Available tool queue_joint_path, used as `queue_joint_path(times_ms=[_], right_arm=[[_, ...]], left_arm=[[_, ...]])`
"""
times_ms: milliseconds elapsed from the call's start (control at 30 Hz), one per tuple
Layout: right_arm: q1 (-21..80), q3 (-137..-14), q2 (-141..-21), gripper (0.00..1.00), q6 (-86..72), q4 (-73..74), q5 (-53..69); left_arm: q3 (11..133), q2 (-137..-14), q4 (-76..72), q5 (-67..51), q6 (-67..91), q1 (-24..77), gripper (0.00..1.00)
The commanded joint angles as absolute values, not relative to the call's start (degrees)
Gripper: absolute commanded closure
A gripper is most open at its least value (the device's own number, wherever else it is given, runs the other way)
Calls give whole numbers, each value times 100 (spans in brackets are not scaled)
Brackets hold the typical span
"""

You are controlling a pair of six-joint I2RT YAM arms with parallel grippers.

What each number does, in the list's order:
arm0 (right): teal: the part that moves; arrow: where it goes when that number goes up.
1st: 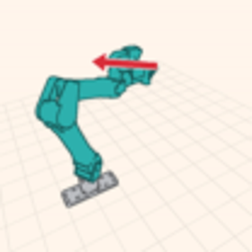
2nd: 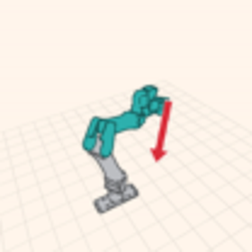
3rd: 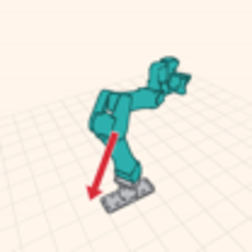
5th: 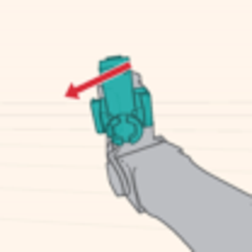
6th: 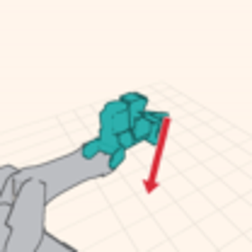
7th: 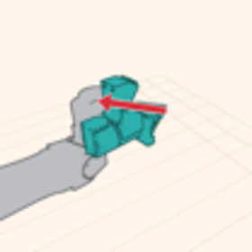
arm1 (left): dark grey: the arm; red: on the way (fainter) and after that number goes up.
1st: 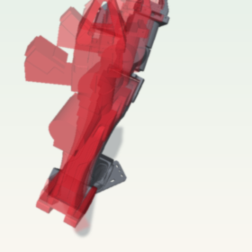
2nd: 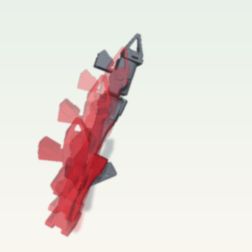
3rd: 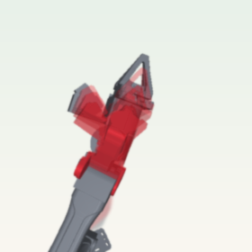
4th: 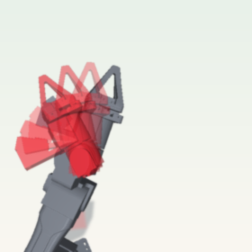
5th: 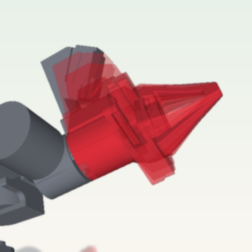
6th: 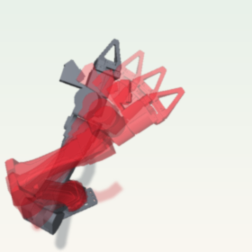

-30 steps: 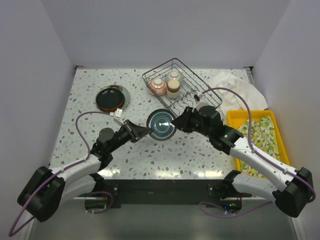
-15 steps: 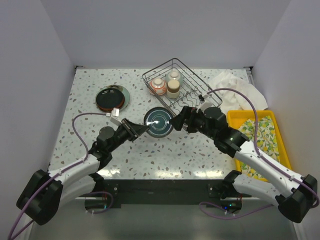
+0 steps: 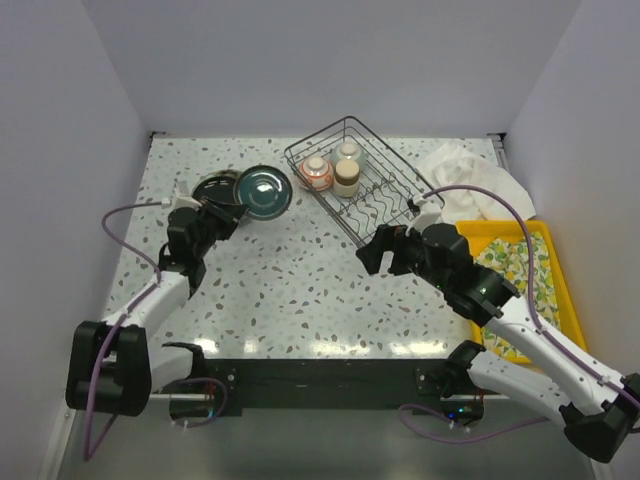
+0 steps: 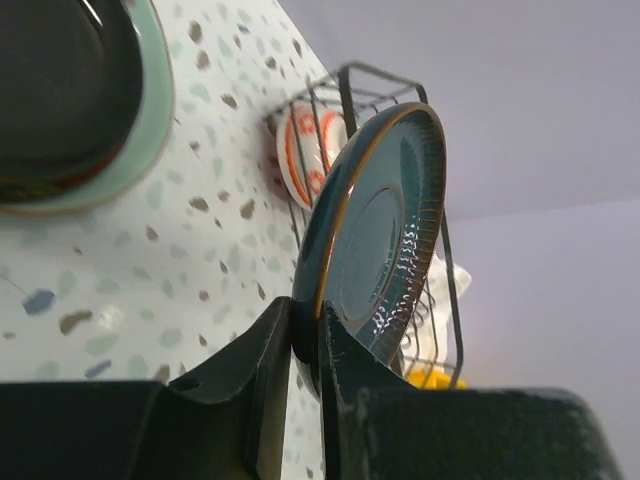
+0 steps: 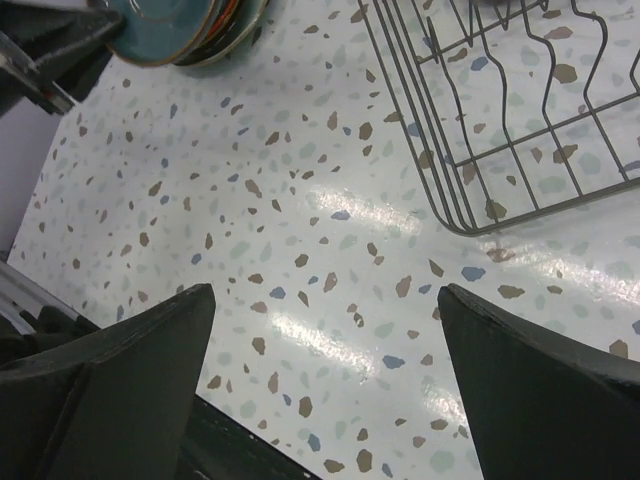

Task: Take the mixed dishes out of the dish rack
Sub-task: Pick up the plate from the dish rack, then place the plate at the center of the board.

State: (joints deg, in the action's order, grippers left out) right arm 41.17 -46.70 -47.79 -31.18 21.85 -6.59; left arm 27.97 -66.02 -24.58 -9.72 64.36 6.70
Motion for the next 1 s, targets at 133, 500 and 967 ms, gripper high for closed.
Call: queue_joint_path(times_ms=[133,500,967], right_arm=[[4104,-4843,-4430,2,-2540,2628,-940],[4104,-4931,-4491,2,-2153,2804,-1151],[4104,-4983,-4650,2,-2197,2760,-1063]], left_arm=[[4157,-7786,-2224,-800,5854,-333,100],[4895,-8964,-1828,-896,5748,-896,100],[5124,-9624,-1688,-1283,5538,-1213,100]])
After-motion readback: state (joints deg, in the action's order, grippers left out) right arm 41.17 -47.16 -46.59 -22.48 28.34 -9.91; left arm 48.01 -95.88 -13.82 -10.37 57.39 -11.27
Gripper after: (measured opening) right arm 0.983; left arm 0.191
